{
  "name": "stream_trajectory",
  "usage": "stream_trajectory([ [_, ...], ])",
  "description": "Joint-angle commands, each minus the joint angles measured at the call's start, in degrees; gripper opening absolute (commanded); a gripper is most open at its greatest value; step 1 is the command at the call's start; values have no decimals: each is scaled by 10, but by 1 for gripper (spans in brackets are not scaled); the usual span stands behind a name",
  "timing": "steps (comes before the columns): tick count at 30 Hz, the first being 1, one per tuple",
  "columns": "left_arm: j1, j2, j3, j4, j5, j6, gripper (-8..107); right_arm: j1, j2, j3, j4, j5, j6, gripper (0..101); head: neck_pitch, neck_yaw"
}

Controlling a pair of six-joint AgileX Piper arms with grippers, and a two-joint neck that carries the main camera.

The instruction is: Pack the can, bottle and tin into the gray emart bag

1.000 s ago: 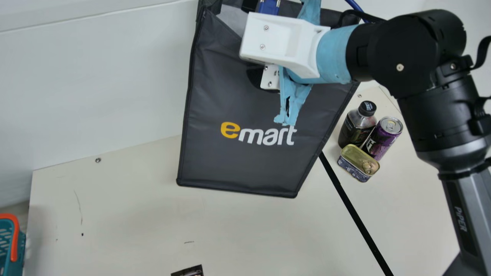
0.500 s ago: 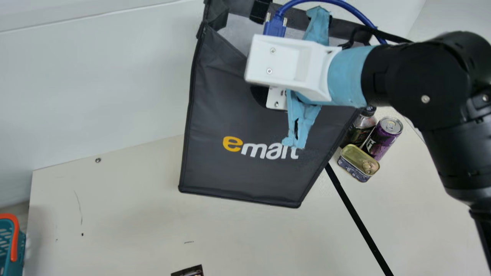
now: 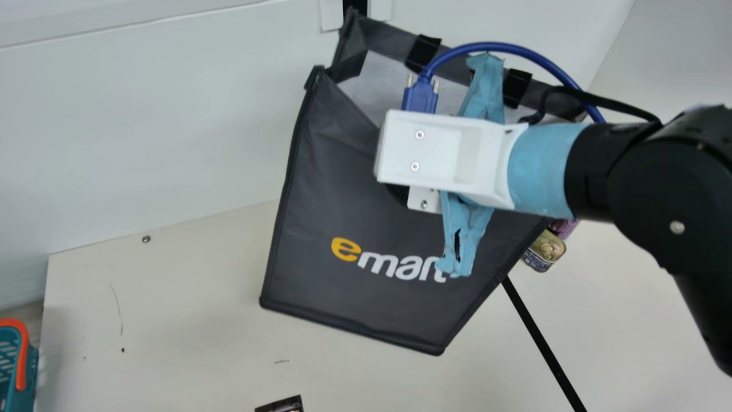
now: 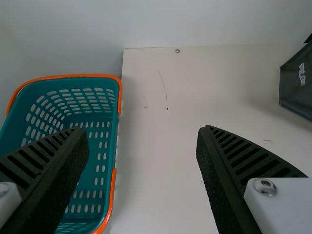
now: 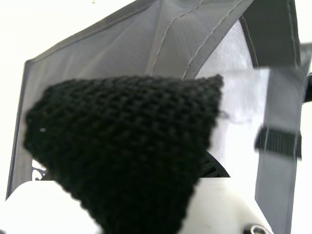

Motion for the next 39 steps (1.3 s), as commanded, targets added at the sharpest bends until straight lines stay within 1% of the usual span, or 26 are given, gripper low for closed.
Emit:
stream_trajectory([
  [1,0,0,0,0,0,0,90,9,-11,20,-7,-2,6,0,-13,0],
  [5,0,0,0,0,0,0,90,29,-31,50,-20,-8,21,0,-13,0],
  [11,0,0,0,0,0,0,90,58,-54,85,-36,-12,46,0,-13,0],
  [21,0,0,0,0,0,0,90,100,-80,122,-51,-9,88,0,-13,0],
  [26,0,0,0,0,0,0,90,118,-91,136,-53,-7,111,17,-13,0],
  [30,0,0,0,0,0,0,90,127,-97,138,-49,-2,129,30,-13,0],
  [39,0,0,0,0,0,0,90,128,-104,118,-29,23,150,60,-13,0],
])
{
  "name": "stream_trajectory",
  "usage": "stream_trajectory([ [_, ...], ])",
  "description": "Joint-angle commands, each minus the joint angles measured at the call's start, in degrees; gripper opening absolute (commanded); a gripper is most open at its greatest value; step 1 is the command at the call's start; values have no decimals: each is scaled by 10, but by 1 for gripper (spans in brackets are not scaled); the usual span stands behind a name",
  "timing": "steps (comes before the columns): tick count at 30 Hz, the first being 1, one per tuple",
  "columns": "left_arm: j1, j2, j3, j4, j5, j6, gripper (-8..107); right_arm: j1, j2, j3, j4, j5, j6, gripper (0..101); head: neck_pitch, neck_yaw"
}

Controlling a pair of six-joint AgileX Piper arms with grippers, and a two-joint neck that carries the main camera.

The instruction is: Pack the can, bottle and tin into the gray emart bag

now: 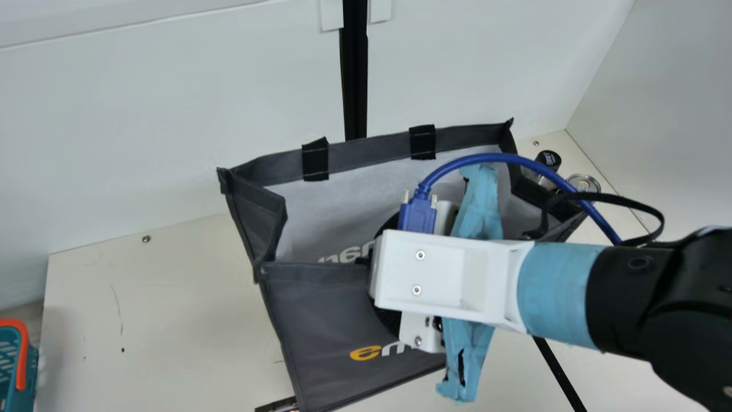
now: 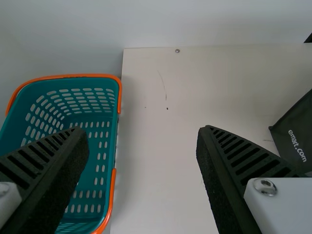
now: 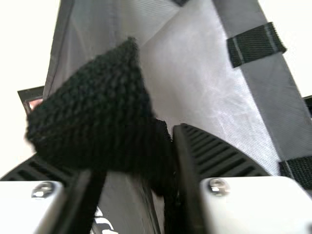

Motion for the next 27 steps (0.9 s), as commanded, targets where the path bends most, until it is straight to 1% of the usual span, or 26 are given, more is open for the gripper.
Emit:
stream_trajectory([
  [1,0,0,0,0,0,0,90,-1,-2,1,5,2,2,63,-13,0],
  [9,0,0,0,0,0,0,90,-6,-12,1,20,2,6,90,-13,0],
  [18,0,0,0,0,0,0,90,-14,-22,-5,43,2,13,91,-13,0],
  [27,0,0,0,0,0,0,90,-38,-27,-23,70,2,11,91,-13,0],
])
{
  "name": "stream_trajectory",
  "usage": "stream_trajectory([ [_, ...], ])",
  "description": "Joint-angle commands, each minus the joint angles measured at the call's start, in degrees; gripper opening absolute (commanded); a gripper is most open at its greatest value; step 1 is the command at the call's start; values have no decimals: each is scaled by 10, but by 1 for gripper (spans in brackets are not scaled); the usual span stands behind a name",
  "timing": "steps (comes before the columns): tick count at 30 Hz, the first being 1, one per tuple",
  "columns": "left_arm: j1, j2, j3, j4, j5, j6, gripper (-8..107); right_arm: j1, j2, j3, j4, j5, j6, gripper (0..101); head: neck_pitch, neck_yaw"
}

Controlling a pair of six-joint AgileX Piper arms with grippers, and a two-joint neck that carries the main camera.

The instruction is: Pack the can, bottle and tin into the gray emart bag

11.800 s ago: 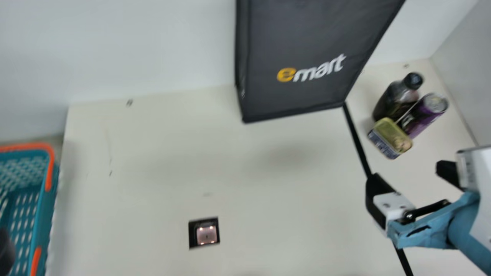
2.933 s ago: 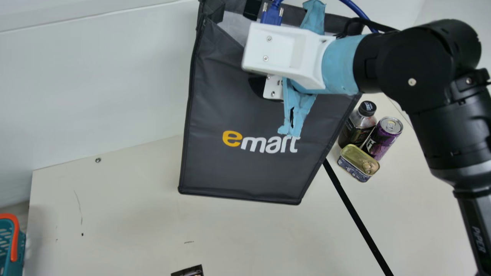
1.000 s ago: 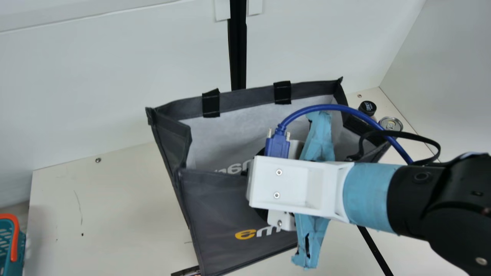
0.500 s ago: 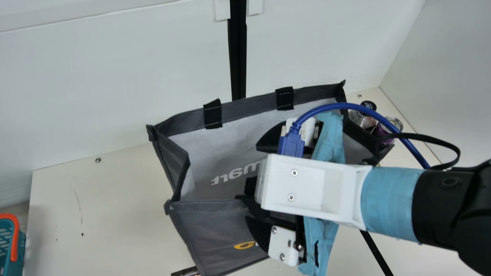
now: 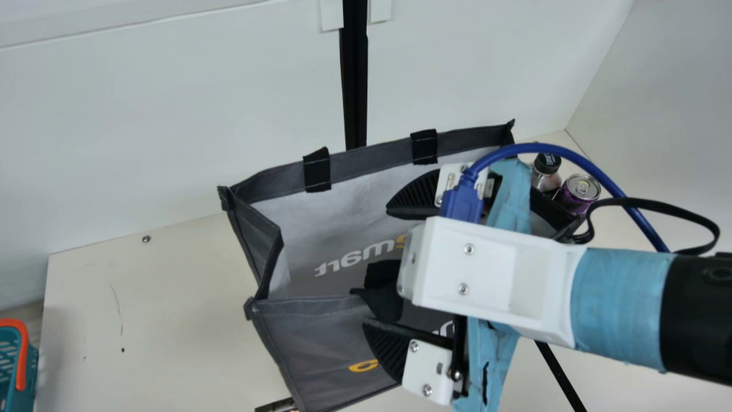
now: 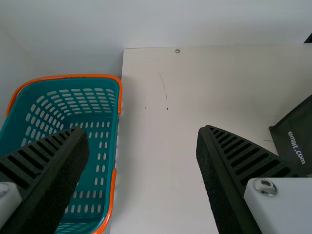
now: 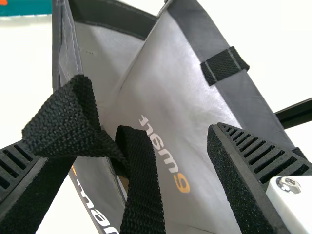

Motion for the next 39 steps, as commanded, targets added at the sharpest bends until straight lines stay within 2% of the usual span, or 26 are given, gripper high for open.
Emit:
stream_trajectory([
  [1,0,0,0,0,0,0,90,-5,0,-4,7,0,-2,91,-13,0],
  [12,0,0,0,0,0,0,90,-43,-4,-30,73,0,13,91,-13,0],
  [22,0,0,0,0,0,0,90,-95,-2,-77,109,0,23,91,-13,0],
  [30,0,0,0,0,0,0,90,-157,2,-107,127,0,10,91,-13,0],
  [39,0,0,0,0,0,0,90,-255,11,-125,165,0,-12,91,-13,0],
])
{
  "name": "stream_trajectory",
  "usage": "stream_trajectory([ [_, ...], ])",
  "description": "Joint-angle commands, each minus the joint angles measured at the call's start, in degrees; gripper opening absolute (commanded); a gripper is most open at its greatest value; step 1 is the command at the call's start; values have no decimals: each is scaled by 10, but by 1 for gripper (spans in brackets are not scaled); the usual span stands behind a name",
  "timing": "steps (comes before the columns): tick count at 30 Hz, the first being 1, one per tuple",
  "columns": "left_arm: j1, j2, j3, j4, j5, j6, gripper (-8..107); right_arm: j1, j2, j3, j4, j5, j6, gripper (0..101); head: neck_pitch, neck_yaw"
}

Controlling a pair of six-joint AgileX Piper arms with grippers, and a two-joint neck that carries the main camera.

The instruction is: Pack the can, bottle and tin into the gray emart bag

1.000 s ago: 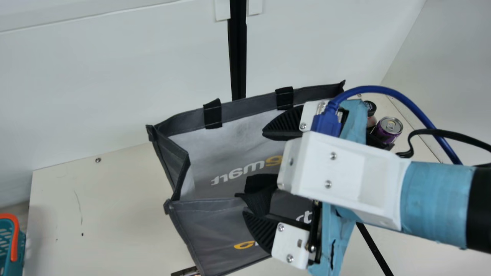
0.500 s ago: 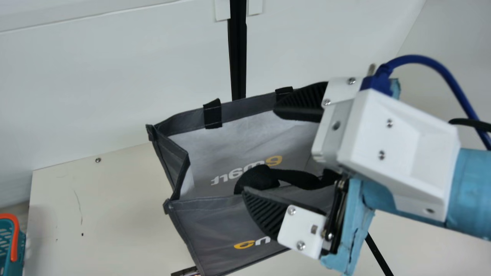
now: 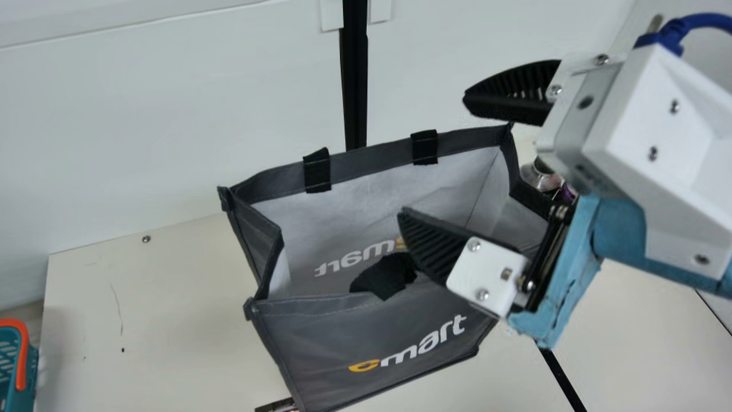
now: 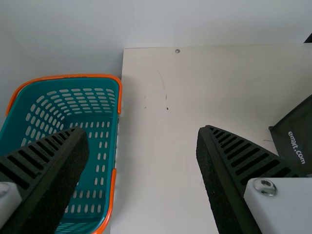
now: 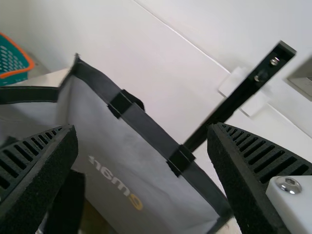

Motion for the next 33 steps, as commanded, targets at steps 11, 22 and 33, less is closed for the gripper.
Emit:
stream_trajectory([
  [11,0,0,0,0,0,0,90,-178,21,-12,54,0,-3,91,-13,0],
  [22,0,0,0,0,0,0,90,-297,43,-15,80,0,11,91,-13,0],
  [33,0,0,0,0,0,0,90,-358,52,-2,58,0,50,91,-13,0],
])
